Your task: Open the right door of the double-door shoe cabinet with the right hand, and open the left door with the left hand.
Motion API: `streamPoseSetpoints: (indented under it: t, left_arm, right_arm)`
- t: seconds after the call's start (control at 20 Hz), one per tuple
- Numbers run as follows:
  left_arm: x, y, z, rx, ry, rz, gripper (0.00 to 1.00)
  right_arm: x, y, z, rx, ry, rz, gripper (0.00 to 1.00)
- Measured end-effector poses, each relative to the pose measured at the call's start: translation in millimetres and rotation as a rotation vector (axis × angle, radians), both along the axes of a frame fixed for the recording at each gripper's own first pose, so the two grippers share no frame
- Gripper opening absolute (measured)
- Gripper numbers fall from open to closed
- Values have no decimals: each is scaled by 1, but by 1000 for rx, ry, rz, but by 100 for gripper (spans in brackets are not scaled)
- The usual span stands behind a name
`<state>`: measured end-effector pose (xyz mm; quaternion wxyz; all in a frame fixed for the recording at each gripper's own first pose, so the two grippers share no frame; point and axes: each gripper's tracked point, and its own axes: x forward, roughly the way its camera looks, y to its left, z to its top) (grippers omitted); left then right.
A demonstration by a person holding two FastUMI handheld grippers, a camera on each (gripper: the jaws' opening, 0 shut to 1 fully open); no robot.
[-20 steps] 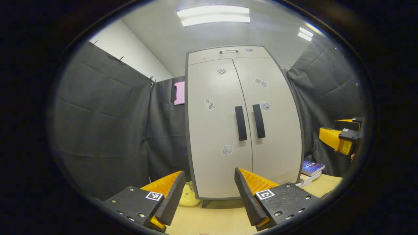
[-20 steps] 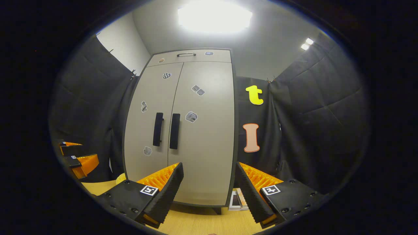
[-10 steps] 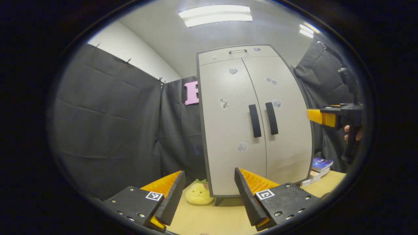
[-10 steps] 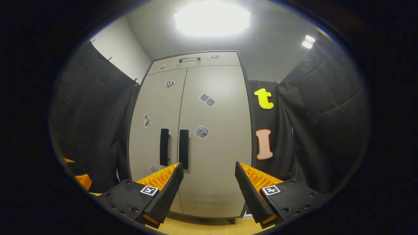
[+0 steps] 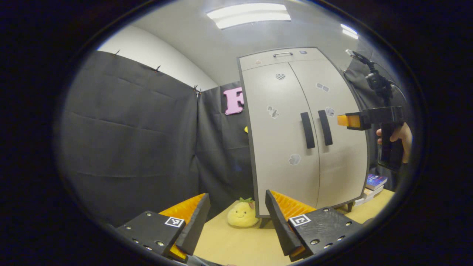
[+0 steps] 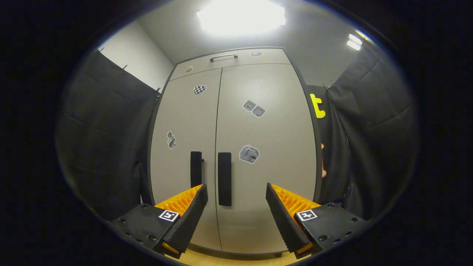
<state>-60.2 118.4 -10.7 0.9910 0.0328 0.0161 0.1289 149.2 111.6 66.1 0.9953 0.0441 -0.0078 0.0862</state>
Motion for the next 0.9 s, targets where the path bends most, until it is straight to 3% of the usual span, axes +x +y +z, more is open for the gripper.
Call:
streamPoseSetpoints:
  t: [0.75, 0.9]
  left_arm:
    - [-13, 30, -13, 2, 35, 76, 87]
    - [-15, 33, -14, 2, 43, 80, 88]
  right_arm:
    - [86, 38, -12, 19, 99, -1, 99]
    - [100, 39, -16, 6, 124, -14, 90]
